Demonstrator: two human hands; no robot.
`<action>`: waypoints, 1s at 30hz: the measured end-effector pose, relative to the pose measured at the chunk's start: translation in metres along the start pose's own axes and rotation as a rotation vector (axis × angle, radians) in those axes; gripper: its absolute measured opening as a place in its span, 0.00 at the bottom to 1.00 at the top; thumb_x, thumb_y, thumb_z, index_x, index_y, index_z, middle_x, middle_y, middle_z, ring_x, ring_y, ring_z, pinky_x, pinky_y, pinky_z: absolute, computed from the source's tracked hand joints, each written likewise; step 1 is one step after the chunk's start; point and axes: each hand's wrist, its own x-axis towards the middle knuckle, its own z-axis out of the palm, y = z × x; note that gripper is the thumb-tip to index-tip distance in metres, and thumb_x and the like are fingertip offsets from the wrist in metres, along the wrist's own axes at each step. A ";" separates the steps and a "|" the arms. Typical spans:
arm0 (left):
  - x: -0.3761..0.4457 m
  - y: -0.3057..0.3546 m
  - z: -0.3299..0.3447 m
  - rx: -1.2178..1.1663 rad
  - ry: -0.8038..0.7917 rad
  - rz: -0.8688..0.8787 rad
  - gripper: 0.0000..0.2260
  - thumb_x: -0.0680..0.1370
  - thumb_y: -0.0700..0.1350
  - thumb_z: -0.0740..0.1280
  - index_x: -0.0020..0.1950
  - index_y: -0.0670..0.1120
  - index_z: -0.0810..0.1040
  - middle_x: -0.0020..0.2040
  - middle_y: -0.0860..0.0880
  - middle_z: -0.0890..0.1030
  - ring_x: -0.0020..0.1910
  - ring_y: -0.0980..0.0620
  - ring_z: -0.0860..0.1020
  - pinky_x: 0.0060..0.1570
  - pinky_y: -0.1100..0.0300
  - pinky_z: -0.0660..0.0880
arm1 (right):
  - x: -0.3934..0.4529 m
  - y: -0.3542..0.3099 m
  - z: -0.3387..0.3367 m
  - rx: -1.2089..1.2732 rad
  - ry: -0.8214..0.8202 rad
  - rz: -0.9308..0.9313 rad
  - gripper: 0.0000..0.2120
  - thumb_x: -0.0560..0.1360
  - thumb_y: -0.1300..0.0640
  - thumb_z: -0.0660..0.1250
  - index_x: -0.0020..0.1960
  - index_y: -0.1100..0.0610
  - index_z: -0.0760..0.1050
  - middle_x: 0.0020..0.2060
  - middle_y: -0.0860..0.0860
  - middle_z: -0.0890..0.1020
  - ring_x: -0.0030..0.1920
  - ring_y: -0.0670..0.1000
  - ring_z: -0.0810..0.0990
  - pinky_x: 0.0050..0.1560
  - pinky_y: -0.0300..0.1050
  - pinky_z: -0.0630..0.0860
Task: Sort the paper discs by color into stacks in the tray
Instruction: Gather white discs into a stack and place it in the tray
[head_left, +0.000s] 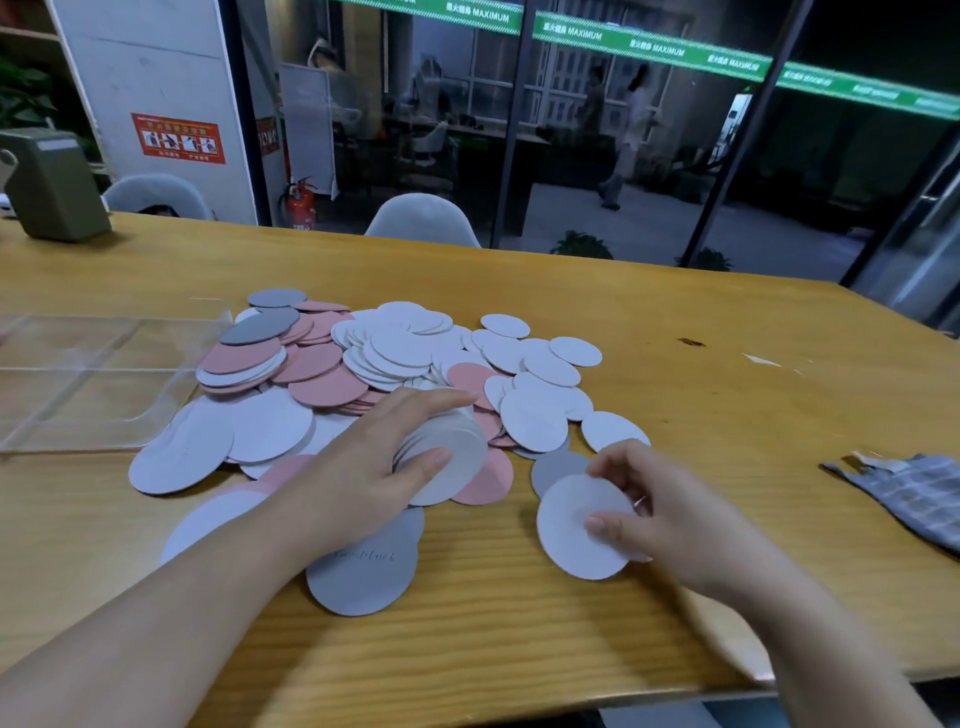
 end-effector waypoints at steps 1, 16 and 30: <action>0.000 0.000 0.000 -0.007 0.000 0.000 0.22 0.78 0.50 0.63 0.62 0.76 0.63 0.59 0.70 0.68 0.62 0.69 0.67 0.53 0.63 0.71 | -0.001 0.004 -0.005 0.003 0.007 0.018 0.14 0.71 0.60 0.72 0.49 0.45 0.72 0.45 0.48 0.78 0.35 0.37 0.72 0.36 0.31 0.70; -0.001 0.013 0.003 -0.243 -0.018 -0.110 0.23 0.79 0.41 0.63 0.55 0.73 0.73 0.54 0.66 0.72 0.54 0.62 0.72 0.35 0.58 0.79 | 0.000 0.030 -0.015 -0.158 0.051 0.130 0.21 0.72 0.55 0.71 0.61 0.43 0.68 0.47 0.41 0.71 0.42 0.40 0.71 0.39 0.30 0.66; 0.033 0.027 0.019 -0.603 -0.015 -0.214 0.18 0.77 0.37 0.66 0.49 0.62 0.82 0.59 0.51 0.75 0.53 0.50 0.78 0.36 0.52 0.81 | 0.027 -0.007 0.017 0.073 0.220 -0.101 0.06 0.73 0.60 0.66 0.41 0.51 0.73 0.37 0.45 0.77 0.40 0.46 0.76 0.43 0.48 0.77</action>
